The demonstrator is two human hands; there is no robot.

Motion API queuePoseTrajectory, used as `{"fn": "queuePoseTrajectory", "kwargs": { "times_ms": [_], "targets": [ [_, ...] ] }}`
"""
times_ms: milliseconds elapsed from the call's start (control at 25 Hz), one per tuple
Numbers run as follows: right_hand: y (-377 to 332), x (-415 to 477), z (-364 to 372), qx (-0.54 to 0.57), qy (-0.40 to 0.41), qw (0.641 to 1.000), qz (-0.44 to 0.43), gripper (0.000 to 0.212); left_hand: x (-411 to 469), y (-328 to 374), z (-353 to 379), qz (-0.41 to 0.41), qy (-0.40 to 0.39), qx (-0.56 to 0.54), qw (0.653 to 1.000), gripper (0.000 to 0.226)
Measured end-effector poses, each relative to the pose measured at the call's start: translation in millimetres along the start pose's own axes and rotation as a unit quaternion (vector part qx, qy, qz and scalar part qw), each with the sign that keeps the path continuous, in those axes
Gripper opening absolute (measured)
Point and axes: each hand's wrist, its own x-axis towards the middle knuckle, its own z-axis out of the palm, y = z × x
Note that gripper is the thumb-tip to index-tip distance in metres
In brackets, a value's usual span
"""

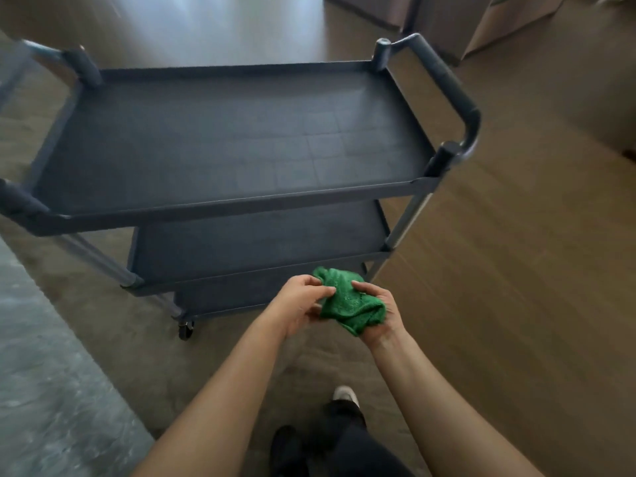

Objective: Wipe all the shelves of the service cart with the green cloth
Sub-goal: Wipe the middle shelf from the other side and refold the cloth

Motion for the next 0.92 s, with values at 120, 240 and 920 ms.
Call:
{"fn": "queuePoseTrajectory", "kwargs": {
  "times_ms": [120,240,920],
  "targets": [
    [-40,-17,-42,0.033,0.017,0.999,-0.031,0.048,11,9,59,0.0,-0.037,0.048,0.998,0.014],
    [-92,-32,-91,0.053,0.022,0.997,-0.05,0.042,29,18,132,0.008,-0.054,0.11,0.992,0.016],
    [-388,-16,-253,0.085,0.042,0.988,-0.123,0.041,160,132,440,0.023,-0.129,0.107,0.986,0.02]
  ]
}}
